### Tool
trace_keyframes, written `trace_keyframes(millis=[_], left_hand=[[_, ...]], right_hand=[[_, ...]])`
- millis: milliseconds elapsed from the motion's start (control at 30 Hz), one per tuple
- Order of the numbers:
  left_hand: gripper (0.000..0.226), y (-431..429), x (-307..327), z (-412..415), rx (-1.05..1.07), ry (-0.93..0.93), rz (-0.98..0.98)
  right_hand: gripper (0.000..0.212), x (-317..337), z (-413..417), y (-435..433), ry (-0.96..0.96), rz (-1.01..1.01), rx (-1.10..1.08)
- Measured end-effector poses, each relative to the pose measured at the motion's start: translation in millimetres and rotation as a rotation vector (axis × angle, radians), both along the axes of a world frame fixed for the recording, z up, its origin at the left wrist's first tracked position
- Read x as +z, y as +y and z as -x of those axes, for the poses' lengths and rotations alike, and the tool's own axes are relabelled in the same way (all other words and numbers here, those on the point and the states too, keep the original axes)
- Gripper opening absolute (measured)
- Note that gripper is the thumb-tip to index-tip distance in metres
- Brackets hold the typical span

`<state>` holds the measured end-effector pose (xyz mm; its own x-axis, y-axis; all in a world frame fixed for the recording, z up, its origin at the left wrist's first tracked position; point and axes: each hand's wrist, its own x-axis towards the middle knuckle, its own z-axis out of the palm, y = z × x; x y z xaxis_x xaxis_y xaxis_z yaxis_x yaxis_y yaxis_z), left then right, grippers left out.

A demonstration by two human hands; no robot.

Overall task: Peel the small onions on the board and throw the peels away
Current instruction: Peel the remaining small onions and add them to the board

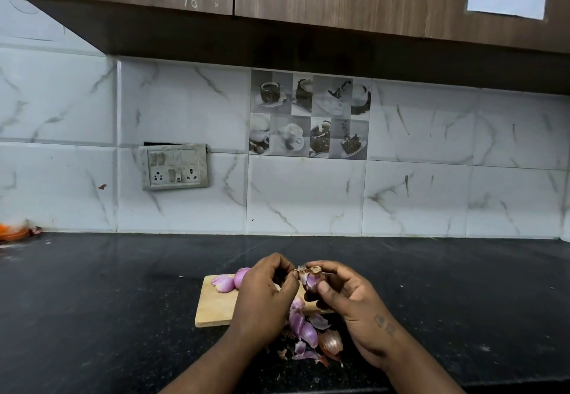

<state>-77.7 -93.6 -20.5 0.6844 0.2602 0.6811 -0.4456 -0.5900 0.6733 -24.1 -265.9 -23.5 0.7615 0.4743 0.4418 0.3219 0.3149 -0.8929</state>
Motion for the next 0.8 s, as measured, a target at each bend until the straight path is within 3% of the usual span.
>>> trace_keyframes(millis=[100, 167, 233, 333, 467, 800], left_hand=[[0.002, -0.3, 1.3, 3.4, -0.094, -0.002, 0.045], [0.020, 0.5, 0.8, 5.6, -0.177, 0.011, 0.061], [0.017, 1.4, -0.9, 2.7, -0.192, -0.014, 0.025], [0.008, 2.0, -2.1, -1.3, -0.195, -0.022, 0.047], [0.013, 3.1, -2.0, -2.8, -0.198, -0.038, 0.019], [0.015, -1.3, -1.1, -2.5, -0.036, -0.152, -0.113]], right_hand=[[0.032, -0.8, -0.3, 0.0, 0.019, -0.004, -0.009], [0.031, -1.6, -1.3, 0.5, 0.033, -0.008, -0.032], [0.024, -2.9, -2.8, 0.9, 0.034, 0.001, -0.061], [0.023, -3.0, -1.6, 1.5, 0.013, 0.001, -0.083], [0.036, -2.3, -0.6, 2.3, -0.074, 0.030, -0.148], [0.025, -2.7, -0.8, 3.4, -0.181, 0.028, -0.190]])
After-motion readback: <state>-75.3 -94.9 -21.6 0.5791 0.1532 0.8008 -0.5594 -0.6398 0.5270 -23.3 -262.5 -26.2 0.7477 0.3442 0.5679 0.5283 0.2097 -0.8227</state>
